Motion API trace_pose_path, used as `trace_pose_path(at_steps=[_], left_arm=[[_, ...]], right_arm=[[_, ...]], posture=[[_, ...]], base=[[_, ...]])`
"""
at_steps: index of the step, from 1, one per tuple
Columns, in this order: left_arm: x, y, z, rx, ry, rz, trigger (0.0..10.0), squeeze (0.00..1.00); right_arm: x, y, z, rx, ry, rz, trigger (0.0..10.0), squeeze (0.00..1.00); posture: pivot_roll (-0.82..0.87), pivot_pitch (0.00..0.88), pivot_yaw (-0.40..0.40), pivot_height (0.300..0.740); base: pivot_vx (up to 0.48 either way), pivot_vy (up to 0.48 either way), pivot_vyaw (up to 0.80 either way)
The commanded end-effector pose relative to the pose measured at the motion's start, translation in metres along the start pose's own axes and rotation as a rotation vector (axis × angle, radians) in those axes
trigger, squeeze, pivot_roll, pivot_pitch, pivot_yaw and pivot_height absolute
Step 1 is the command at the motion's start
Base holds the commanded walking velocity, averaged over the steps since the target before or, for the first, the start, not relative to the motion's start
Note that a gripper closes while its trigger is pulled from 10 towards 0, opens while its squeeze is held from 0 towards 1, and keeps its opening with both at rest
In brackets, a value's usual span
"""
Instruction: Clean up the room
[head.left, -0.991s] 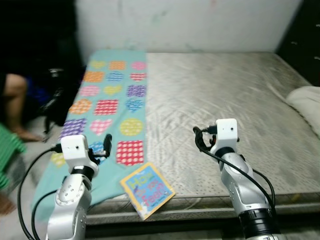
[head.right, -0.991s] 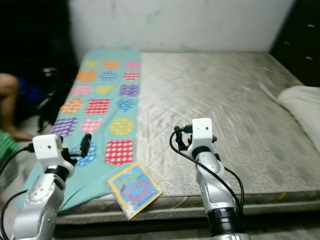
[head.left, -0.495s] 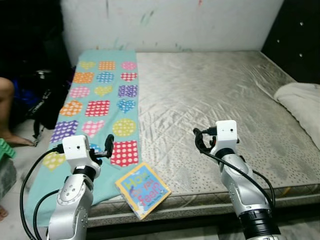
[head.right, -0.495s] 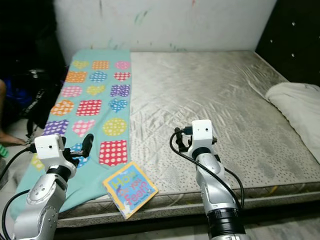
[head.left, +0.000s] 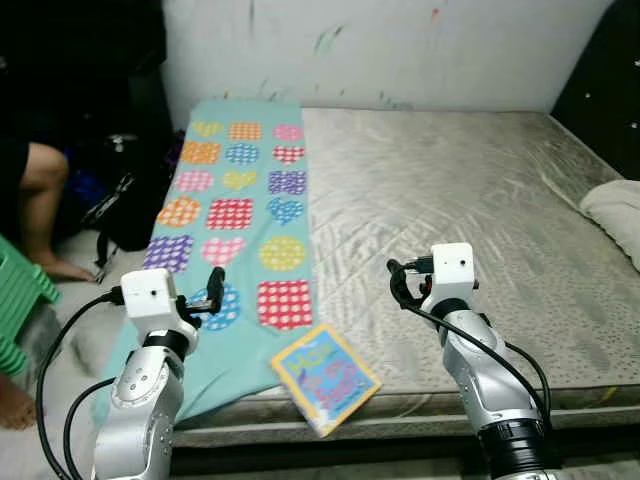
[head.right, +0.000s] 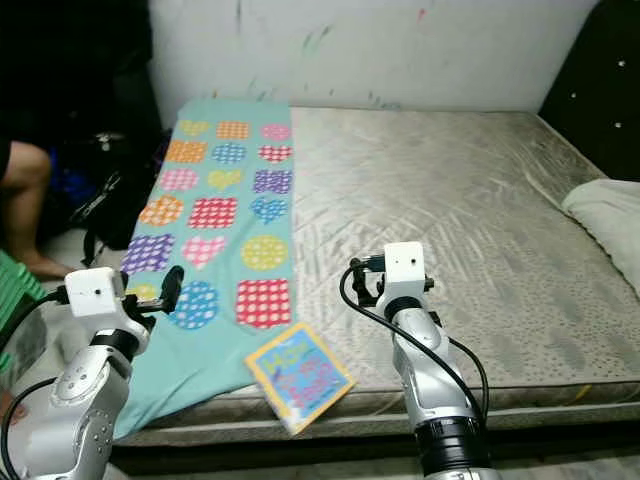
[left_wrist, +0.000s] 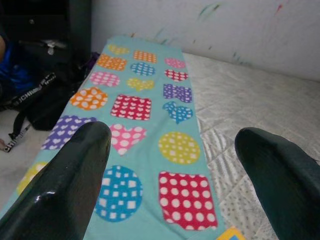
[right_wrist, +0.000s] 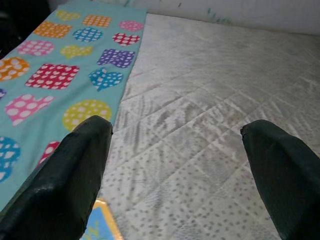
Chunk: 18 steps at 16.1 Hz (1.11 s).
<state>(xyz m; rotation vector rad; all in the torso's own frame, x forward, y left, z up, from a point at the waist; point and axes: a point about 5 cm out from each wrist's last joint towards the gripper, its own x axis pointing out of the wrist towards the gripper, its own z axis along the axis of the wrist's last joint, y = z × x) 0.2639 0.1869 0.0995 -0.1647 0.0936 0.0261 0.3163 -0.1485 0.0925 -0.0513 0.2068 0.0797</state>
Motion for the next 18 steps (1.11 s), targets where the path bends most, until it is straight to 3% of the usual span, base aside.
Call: trace_pose_path(at_steps=[1, 6, 18], left_arm=[[0.001, -0.001, 0.002, 0.008, 0.000, -0.003, 10.0, 0.00], [0.002, -0.001, 0.001, 0.011, 0.004, -0.001, 10.0, 0.00], [-0.006, -0.015, -0.005, -0.024, -0.001, -0.066, 10.0, 0.00]], right_arm=[[0.002, -0.002, 0.004, -0.005, -0.012, -0.009, 10.0, 0.00], [0.002, -0.003, 0.003, -0.013, -0.014, -0.014, 10.0, 0.00], [0.004, -0.009, 0.007, 0.000, -0.027, -0.065, 10.0, 0.00]], posture=[[-0.10, 0.000, -0.025, 0.740], [-0.11, 0.000, -0.026, 0.740], [-0.11, 0.000, -0.029, 0.740]], base=[[0.000, 0.379, 0.00], [0.000, 0.359, 0.00], [0.000, 0.000, 0.00]])
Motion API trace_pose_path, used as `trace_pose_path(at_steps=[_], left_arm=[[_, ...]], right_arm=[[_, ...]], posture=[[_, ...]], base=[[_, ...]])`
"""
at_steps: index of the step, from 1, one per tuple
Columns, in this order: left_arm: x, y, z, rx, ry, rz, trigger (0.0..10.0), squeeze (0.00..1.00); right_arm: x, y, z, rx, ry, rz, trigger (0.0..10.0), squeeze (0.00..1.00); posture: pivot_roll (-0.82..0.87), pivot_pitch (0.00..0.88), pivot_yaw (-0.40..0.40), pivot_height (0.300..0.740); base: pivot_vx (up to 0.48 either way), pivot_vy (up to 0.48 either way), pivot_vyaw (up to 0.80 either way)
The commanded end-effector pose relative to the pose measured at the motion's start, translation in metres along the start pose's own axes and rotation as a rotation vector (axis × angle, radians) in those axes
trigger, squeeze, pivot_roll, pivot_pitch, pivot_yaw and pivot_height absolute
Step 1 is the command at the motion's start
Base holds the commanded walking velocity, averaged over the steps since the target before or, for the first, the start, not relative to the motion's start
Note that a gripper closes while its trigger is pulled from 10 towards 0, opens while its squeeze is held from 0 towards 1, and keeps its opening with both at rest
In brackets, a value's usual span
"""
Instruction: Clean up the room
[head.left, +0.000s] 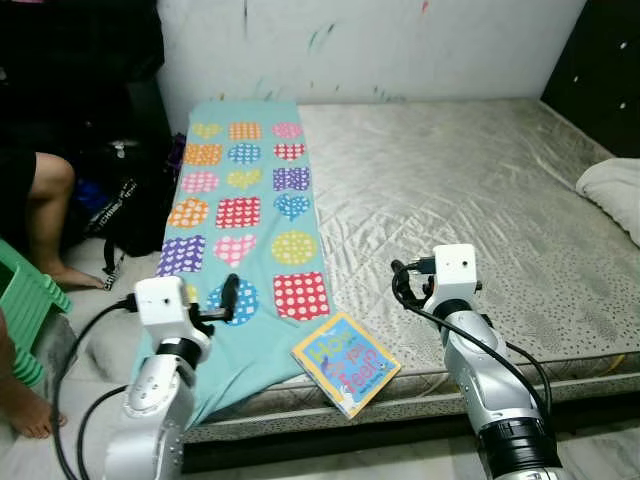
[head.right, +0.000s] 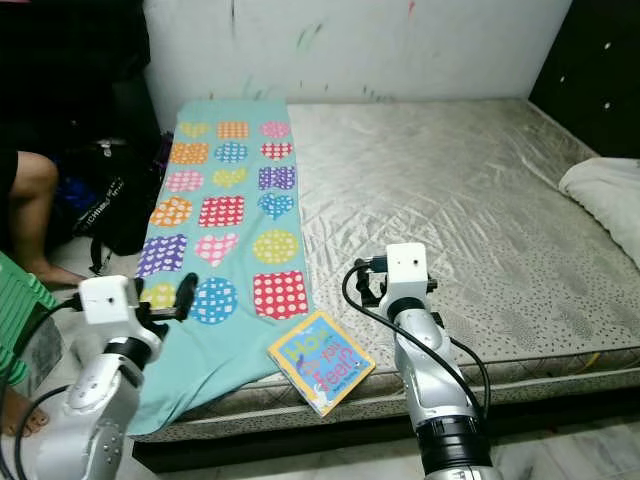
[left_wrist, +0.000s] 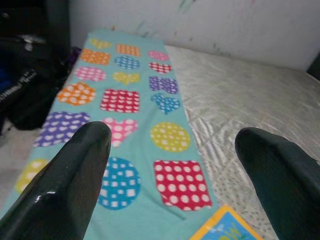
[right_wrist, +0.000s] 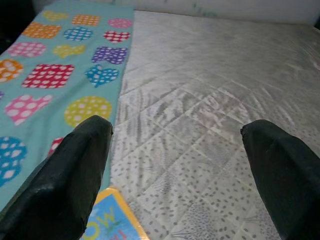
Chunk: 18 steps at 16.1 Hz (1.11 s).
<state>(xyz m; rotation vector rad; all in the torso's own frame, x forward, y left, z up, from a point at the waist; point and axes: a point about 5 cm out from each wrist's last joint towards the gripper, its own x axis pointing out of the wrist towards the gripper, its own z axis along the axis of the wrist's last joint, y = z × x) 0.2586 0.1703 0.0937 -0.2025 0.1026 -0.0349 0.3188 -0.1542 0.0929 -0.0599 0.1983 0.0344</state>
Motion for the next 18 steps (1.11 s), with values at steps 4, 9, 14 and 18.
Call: trace_pose_path(at_steps=[4, 9, 14, 18], left_arm=[[-0.003, 0.000, 0.002, 0.013, -0.007, -0.002, 10.0, 0.00], [-0.005, 0.000, -0.001, 0.013, 0.005, 0.000, 10.0, 0.00], [-0.006, 0.001, -0.004, 0.029, 0.008, 0.017, 10.0, 0.00], [-0.012, 0.012, -0.003, 0.118, -0.014, 0.070, 10.0, 0.00]], right_arm=[[0.002, -0.007, 0.003, 0.021, 0.002, -0.037, 10.0, 0.00], [0.003, -0.005, 0.001, 0.018, 0.004, -0.036, 10.0, 0.00], [0.003, -0.003, 0.001, 0.018, 0.000, -0.021, 10.0, 0.00], [0.001, -0.023, -0.002, 0.020, -0.002, -0.174, 10.0, 0.00]], posture=[[-0.11, 0.000, -0.030, 0.740], [-0.10, 0.000, -0.030, 0.740], [-0.09, 0.000, -0.034, 0.740], [-0.09, 0.000, -0.032, 0.740]], base=[[0.000, 0.000, -0.65], [0.000, 0.000, -0.41], [0.000, 0.000, 0.00], [0.000, 0.000, 0.00]])
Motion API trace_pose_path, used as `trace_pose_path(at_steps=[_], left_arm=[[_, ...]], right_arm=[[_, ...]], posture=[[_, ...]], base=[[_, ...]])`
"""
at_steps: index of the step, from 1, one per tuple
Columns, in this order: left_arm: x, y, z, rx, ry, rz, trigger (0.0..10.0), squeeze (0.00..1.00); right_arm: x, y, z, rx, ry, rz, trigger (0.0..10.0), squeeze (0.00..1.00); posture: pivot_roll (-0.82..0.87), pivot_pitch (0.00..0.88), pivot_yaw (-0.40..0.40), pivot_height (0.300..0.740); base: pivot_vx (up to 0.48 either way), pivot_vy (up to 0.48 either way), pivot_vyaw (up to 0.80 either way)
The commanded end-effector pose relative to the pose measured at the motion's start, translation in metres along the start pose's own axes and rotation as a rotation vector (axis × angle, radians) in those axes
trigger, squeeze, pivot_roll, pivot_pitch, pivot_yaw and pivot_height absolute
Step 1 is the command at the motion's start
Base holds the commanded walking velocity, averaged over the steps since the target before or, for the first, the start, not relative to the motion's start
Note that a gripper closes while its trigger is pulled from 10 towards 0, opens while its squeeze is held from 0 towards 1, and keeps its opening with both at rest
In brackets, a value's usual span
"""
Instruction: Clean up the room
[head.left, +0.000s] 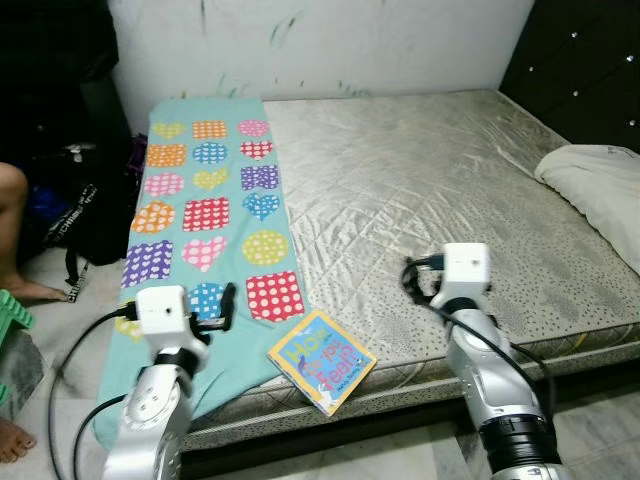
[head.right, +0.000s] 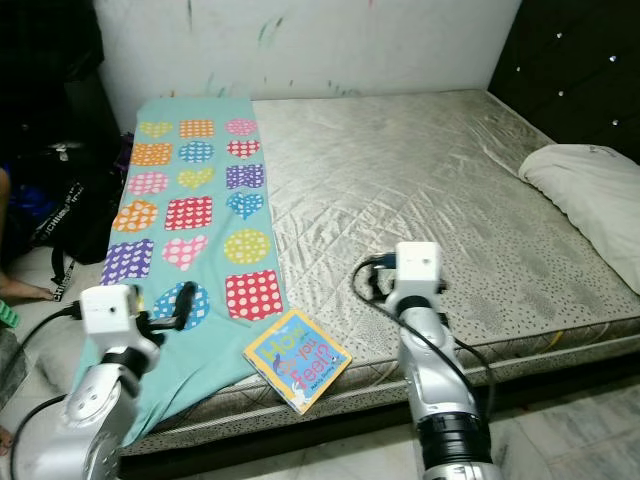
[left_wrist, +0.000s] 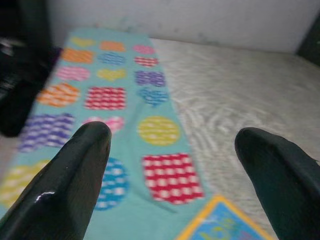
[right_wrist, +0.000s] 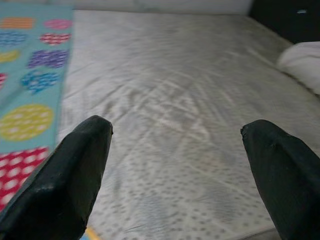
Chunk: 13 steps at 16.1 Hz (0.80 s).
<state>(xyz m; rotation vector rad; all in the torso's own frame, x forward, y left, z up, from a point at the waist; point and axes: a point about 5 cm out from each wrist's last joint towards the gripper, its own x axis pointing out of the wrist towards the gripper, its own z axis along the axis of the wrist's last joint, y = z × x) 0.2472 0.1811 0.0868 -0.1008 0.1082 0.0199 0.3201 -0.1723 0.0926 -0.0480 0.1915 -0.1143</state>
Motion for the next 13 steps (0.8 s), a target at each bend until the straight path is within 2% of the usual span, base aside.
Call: trace_pose_path(at_steps=[1, 3, 4, 6, 7, 8, 9, 12, 13], left_arm=[[-0.001, 0.004, 0.005, 0.037, -0.025, 0.022, 10.0, 0.00], [-0.008, 0.014, 0.006, 0.056, -0.015, 0.027, 10.0, 0.00], [-0.019, 0.016, 0.004, 0.079, 0.016, -0.040, 10.0, 0.00], [-0.029, 0.018, 0.004, 0.081, 0.040, -0.058, 10.0, 0.00], [-0.036, 0.016, 0.006, 0.083, 0.044, -0.061, 10.0, 0.00], [-0.042, 0.013, 0.007, 0.082, 0.049, -0.071, 10.0, 0.00], [-0.056, 0.006, 0.009, 0.105, 0.053, -0.103, 10.0, 0.00], [-0.067, 0.003, 0.010, 0.135, 0.079, -0.121, 10.0, 0.00], [-0.071, -0.002, 0.016, 0.167, 0.077, -0.205, 10.0, 0.00]], right_arm=[[0.000, -0.011, -0.001, -0.003, 0.000, -0.060, 10.0, 0.00], [-0.004, -0.031, 0.001, -0.076, -0.059, -0.069, 10.0, 0.00], [-0.010, -0.044, 0.002, -0.086, -0.127, -0.042, 10.0, 0.00], [-0.018, -0.057, -0.001, -0.122, -0.107, -0.040, 10.0, 0.00], [-0.027, -0.063, -0.001, -0.078, -0.092, 0.004, 10.0, 0.00], [-0.034, -0.065, 0.000, -0.073, -0.096, 0.025, 10.0, 0.00], [-0.051, -0.068, -0.001, -0.062, -0.087, 0.059, 10.0, 0.00], [-0.062, -0.069, -0.006, -0.062, -0.066, 0.065, 10.0, 0.00], [-0.067, -0.063, -0.014, -0.060, -0.048, 0.090, 10.0, 0.00]], posture=[[-0.09, 0.000, -0.032, 0.740], [-0.09, 0.000, -0.033, 0.740], [-0.08, 0.000, -0.034, 0.740], [-0.08, 0.000, -0.034, 0.740], [-0.08, 0.000, -0.034, 0.740], [-0.08, 0.000, -0.047, 0.740], [-0.08, 0.000, -0.055, 0.740], [-0.08, 0.000, -0.077, 0.740], [-0.07, 0.000, -0.078, 0.740]], base=[[0.000, 0.000, 0.00], [0.000, 0.000, 0.00], [0.000, 0.000, 0.00], [0.000, 0.000, 0.00], [0.000, 0.000, 0.00], [0.000, 0.000, 0.00], [0.000, 0.000, 0.00], [0.000, 0.000, 0.00], [0.000, 0.000, 0.00]])
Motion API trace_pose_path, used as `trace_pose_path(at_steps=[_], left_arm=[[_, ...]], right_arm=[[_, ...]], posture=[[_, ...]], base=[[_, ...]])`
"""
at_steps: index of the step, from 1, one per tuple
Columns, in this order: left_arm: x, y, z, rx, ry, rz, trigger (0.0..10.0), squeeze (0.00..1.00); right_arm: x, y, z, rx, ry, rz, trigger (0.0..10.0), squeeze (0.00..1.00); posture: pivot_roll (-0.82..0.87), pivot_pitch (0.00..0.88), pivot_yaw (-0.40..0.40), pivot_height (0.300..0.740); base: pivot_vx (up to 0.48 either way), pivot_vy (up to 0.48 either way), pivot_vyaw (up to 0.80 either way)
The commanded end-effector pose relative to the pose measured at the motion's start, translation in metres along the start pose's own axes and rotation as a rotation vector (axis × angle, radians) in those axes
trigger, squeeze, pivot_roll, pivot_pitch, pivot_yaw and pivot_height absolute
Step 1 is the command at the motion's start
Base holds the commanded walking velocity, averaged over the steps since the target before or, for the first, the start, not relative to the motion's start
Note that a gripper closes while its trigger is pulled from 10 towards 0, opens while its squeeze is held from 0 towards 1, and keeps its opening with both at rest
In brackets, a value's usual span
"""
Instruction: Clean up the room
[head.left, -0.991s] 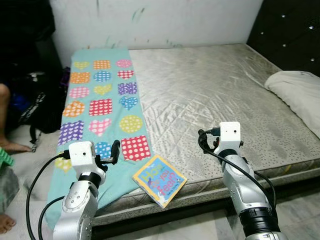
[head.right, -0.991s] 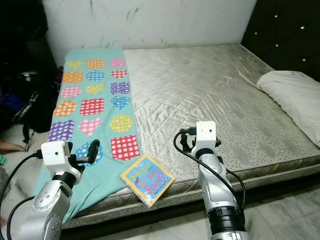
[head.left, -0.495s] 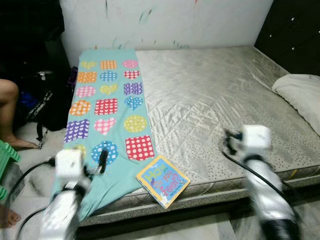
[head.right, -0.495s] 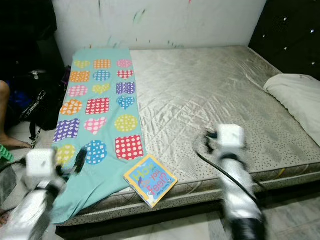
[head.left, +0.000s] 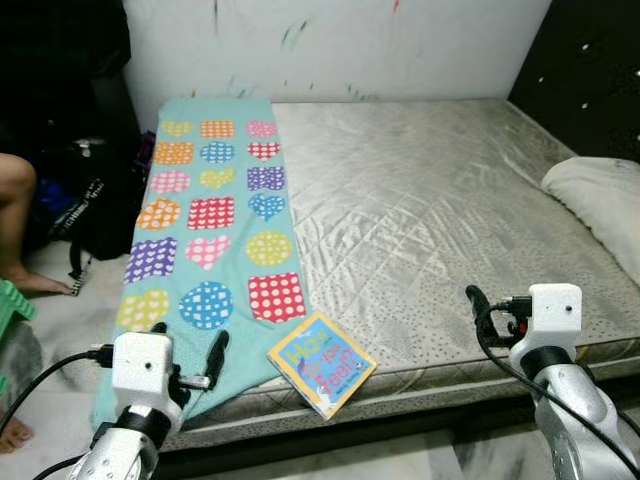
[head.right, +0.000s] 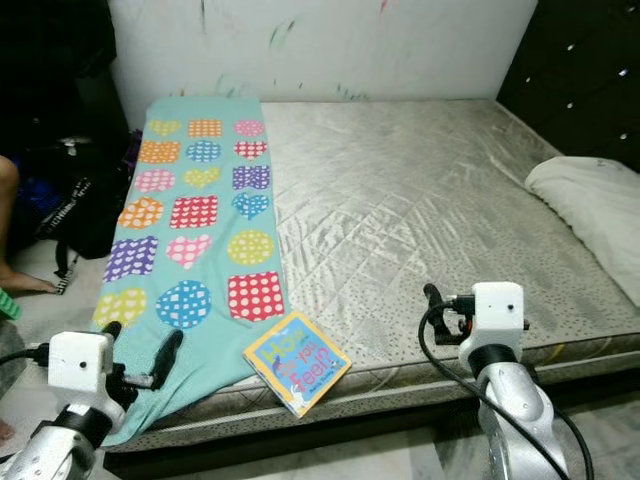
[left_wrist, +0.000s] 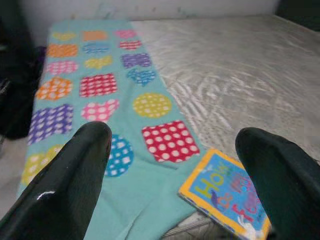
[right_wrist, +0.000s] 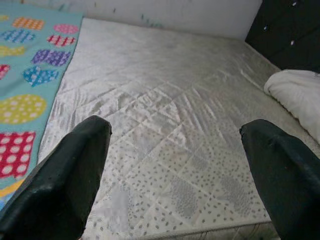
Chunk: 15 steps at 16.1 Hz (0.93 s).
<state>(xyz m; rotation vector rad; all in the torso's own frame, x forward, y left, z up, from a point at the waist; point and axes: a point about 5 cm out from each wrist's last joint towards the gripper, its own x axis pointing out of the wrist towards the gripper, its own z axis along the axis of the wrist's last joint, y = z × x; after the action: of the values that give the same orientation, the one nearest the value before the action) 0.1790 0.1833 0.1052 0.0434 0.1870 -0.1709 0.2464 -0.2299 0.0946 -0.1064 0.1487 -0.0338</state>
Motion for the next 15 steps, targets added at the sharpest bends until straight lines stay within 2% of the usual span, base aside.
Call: trace_pose_path(at_steps=[1, 2, 3, 4, 5, 6, 7, 9, 11, 13, 15], left_arm=[[0.000, -0.004, 0.008, 0.023, -0.018, -0.048, 10.0, 0.00], [0.007, -0.008, 0.011, 0.013, -0.050, -0.041, 10.0, 0.00], [0.018, -0.019, 0.014, -0.031, -0.082, -0.040, 10.0, 0.00], [0.024, -0.027, 0.017, -0.033, -0.123, -0.056, 10.0, 0.00], [0.026, -0.028, 0.015, -0.026, -0.116, -0.078, 10.0, 0.00], [0.028, -0.022, 0.013, -0.020, -0.107, -0.049, 10.0, 0.00], [0.032, -0.005, 0.011, 0.018, -0.115, 0.027, 10.0, 0.00], [0.043, 0.010, 0.016, 0.012, -0.140, 0.114, 10.0, 0.00], [0.042, 0.007, 0.018, 0.007, -0.146, 0.086, 10.0, 0.00], [0.029, 0.005, 0.003, -0.026, -0.097, 0.081, 10.0, 0.00], [0.020, 0.008, -0.012, -0.072, -0.053, 0.136, 10.0, 0.00]], right_arm=[[-0.001, 0.006, -0.001, 0.003, 0.001, 0.026, 10.0, 0.00], [-0.001, 0.012, -0.002, 0.018, 0.003, 0.041, 10.0, 0.00], [-0.001, 0.015, 0.003, 0.026, -0.006, 0.042, 10.0, 0.00], [-0.001, 0.015, 0.006, 0.006, -0.017, 0.041, 10.0, 0.00], [0.000, 0.013, 0.006, -0.008, -0.018, 0.039, 10.0, 0.00], [0.003, 0.009, 0.005, -0.028, -0.008, 0.025, 10.0, 0.00], [0.013, 0.004, 0.006, -0.033, -0.012, -0.009, 10.0, 0.00], [0.033, 0.016, 0.020, -0.001, -0.057, 0.002, 10.0, 0.00], [0.039, 0.026, 0.028, -0.026, -0.093, 0.045, 10.0, 0.00], [0.031, 0.021, 0.016, -0.027, -0.059, 0.046, 10.0, 0.00], [0.020, 0.011, 0.002, -0.010, -0.008, 0.019, 10.0, 0.00]], posture=[[-0.07, 0.000, -0.078, 0.740], [-0.08, 0.000, -0.058, 0.740], [-0.10, 0.000, -0.044, 0.740], [-0.12, 0.000, -0.038, 0.740], [-0.12, 0.000, -0.038, 0.740], [-0.12, 0.000, -0.041, 0.740], [-0.12, 0.000, -0.041, 0.740], [-0.10, 0.000, -0.045, 0.740], [-0.09, 0.000, -0.045, 0.740], [-0.08, 0.000, -0.043, 0.740], [-0.09, 0.000, -0.039, 0.740]], base=[[0.000, 0.000, 0.00], [0.000, 0.000, 0.00], [0.000, 0.000, 0.00], [0.000, 0.000, 0.00], [0.000, 0.000, 0.00], [0.000, 0.000, 0.00], [0.000, 0.000, 0.00], [0.000, 0.000, 0.00], [0.000, 0.000, 0.00], [0.000, 0.000, 0.00], [0.000, 0.000, 0.00]])
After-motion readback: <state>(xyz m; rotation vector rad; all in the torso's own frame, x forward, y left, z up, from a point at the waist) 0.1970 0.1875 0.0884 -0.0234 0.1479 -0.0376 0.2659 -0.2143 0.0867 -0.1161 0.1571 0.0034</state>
